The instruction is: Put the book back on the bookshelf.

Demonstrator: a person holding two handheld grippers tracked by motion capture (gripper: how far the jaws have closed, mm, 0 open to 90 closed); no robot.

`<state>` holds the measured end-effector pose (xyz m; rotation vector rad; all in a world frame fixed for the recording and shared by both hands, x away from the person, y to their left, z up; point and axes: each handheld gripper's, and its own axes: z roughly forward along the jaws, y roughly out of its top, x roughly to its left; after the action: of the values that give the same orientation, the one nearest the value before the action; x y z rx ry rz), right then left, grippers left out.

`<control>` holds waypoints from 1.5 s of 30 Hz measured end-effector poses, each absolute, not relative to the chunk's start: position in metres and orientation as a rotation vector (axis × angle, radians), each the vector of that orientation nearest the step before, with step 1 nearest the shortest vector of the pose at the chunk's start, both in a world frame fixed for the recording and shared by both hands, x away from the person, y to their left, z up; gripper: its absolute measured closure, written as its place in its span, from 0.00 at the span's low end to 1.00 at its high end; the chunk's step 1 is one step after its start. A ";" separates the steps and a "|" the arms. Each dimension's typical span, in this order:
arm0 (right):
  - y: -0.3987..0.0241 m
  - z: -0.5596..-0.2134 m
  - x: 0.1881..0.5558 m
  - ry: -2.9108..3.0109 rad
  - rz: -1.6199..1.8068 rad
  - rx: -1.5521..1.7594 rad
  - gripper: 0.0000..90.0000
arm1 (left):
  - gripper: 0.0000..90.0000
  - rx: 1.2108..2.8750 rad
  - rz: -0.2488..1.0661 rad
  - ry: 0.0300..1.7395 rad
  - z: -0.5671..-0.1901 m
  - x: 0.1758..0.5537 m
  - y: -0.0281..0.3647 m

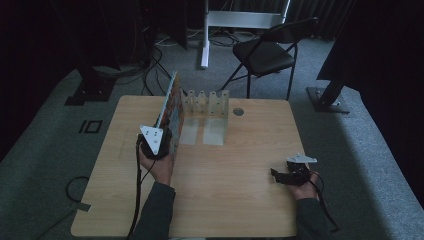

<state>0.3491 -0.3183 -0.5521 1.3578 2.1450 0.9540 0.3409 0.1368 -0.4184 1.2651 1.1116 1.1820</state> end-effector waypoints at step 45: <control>-0.318 -0.552 0.349 2.144 0.954 1.359 0.21 | 0.89 1.245 1.200 1.128 -0.420 0.346 0.134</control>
<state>0.3491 -0.3182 -0.5520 1.3592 2.1445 0.9539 0.3458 0.1342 -0.4203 1.2451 1.1280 1.1995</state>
